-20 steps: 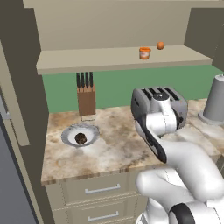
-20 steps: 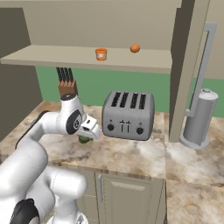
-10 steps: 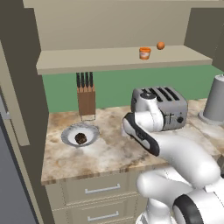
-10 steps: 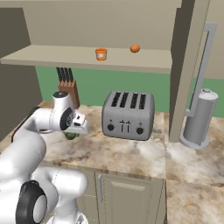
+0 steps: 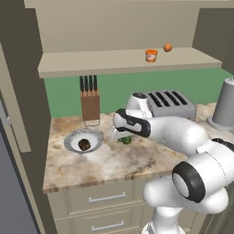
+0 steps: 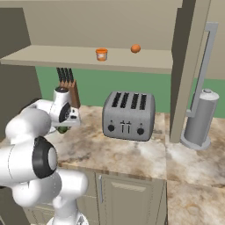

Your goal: Pick the avocado and bread from the counter and place them on the plate. Then pick the jam from the cabinet and place it next to the plate. Lastly close the cabinet door.

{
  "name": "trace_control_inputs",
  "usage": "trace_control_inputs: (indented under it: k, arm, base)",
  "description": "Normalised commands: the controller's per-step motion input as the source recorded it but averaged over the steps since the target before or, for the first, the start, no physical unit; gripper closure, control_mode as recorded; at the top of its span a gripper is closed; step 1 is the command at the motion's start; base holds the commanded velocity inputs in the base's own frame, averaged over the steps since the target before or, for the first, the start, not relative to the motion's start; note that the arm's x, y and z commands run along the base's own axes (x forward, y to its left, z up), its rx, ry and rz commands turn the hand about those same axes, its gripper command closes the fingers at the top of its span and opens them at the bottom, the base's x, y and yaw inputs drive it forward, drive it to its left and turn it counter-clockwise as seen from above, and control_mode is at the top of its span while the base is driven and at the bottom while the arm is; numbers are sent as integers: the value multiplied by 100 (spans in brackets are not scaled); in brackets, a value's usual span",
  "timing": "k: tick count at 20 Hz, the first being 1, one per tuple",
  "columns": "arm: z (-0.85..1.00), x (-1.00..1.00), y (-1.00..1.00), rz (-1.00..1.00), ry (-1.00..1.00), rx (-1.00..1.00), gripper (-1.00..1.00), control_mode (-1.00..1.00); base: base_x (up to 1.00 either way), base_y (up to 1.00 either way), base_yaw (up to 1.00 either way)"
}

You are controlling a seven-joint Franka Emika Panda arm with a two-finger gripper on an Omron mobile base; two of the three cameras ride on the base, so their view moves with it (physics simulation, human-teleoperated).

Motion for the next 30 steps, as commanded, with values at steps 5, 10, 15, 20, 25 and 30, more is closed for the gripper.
trace_control_inputs:
  k: [5, 10, 15, 20, 25, 30]
  arm:
    - [0, 57, 53, 20, 1, 4, 100, -100]
    - [-4, 51, 43, 10, 0, 0, 100, -100]
    - [-16, 59, 42, 8, 1, 0, 100, -100]
    - [-28, 61, 42, 9, 3, 0, 100, -100]
    - [-41, 44, 26, 11, 5, 0, 100, -100]
    - [-39, 27, 11, 8, 5, 0, 100, -100]
  base:
    - [0, 0, 0]
    - [0, 0, 0]
    - [0, 0, 0]
    - [0, 0, 0]
    - [0, 0, 0]
    - [0, 0, 0]
